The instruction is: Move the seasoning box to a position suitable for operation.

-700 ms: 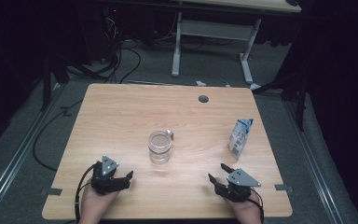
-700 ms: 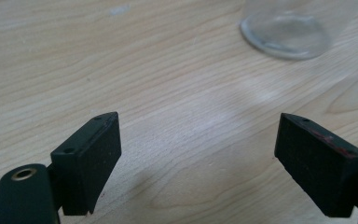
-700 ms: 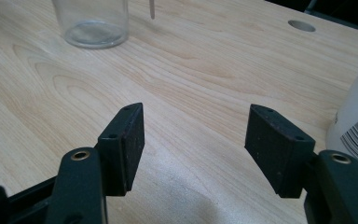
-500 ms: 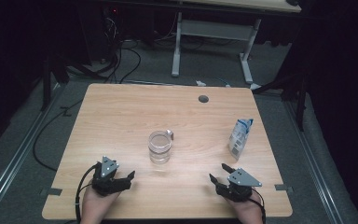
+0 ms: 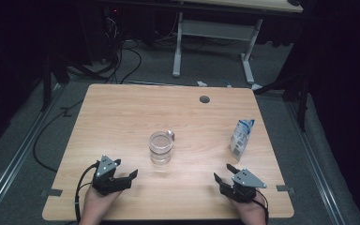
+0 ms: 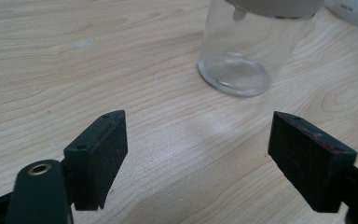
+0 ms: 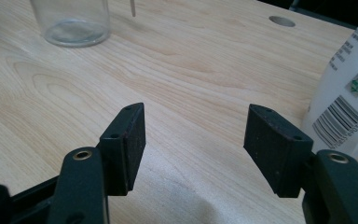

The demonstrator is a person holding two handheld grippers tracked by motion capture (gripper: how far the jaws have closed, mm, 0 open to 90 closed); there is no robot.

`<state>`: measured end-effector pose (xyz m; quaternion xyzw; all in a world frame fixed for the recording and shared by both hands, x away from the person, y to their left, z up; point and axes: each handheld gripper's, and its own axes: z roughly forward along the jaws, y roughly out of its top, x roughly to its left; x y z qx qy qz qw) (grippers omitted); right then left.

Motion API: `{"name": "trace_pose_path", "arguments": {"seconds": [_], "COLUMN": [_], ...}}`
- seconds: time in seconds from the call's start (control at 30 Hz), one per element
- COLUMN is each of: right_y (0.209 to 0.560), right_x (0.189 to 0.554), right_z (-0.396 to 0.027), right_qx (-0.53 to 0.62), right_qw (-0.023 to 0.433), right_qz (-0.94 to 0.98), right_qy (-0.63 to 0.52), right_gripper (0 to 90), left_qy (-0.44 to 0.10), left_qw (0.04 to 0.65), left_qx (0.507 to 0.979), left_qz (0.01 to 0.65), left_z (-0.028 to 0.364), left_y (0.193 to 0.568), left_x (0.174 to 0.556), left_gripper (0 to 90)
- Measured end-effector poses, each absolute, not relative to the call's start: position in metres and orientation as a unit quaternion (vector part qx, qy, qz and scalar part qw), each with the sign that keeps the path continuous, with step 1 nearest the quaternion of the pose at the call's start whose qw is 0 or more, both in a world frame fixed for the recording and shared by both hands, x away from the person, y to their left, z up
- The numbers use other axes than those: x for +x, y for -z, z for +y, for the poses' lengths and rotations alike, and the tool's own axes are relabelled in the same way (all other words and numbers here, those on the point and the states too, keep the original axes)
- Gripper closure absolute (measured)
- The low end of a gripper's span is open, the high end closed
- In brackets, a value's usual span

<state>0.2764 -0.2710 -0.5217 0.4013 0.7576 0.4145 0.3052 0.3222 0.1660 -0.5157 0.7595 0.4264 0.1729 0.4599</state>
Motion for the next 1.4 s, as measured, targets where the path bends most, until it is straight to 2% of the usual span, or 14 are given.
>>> {"name": "trace_pose_path", "arguments": {"seconds": [0.13,0.3,0.47,0.5,0.53,0.57,0.63,0.7,1.0,1.23,1.4], "right_y": [0.524,0.522,0.518,0.517,0.516,0.516,0.516,0.516,0.517,0.516,0.517], "right_x": [0.278,0.276,0.278,0.279,0.282,0.282,0.283,0.284,0.286,0.285,0.284], "right_z": [-0.270,-0.269,-0.265,-0.265,-0.265,-0.265,-0.266,-0.265,-0.264,-0.263,-0.263], "right_qx": [0.400,0.390,0.379,0.379,0.381,0.381,0.384,0.383,0.384,0.383,0.383], "right_qw": [0.298,0.299,0.300,0.300,0.298,0.298,0.293,0.291,0.284,0.284,0.282], "right_qz": [0.760,0.761,0.763,0.763,0.762,0.762,0.761,0.763,0.765,0.765,0.766], "right_qy": [-0.417,-0.423,-0.429,-0.430,-0.431,-0.431,-0.432,-0.432,-0.433,-0.433,-0.432], "right_gripper": [38.7,39.3,39.8,39.8,40.1,40.1,40.4,40.5,40.6,40.9,40.9], "left_qy": [-0.173,-0.182,-0.193,-0.195,-0.195,-0.196,-0.194,-0.185,-0.195,-0.220,-0.217], "left_qw": [0.455,0.449,0.446,0.446,0.450,0.453,0.464,0.465,0.465,0.451,0.448], "left_qx": [0.762,0.765,0.770,0.767,0.764,0.760,0.749,0.743,0.734,0.744,0.745], "left_qz": [0.427,0.425,0.414,0.417,0.420,0.423,0.431,0.443,0.455,0.441,0.444], "left_z": [0.165,0.162,0.158,0.157,0.157,0.157,0.158,0.157,0.140,0.128,0.120], "left_y": [0.516,0.515,0.509,0.509,0.508,0.508,0.507,0.507,0.494,0.478,0.472], "left_x": [0.321,0.316,0.312,0.312,0.312,0.312,0.315,0.321,0.351,0.373,0.390], "left_gripper": [23.2,31.3,25.0,26.1,34.2,34.2,41.0,44.0,51.8,59.4,61.4]}}
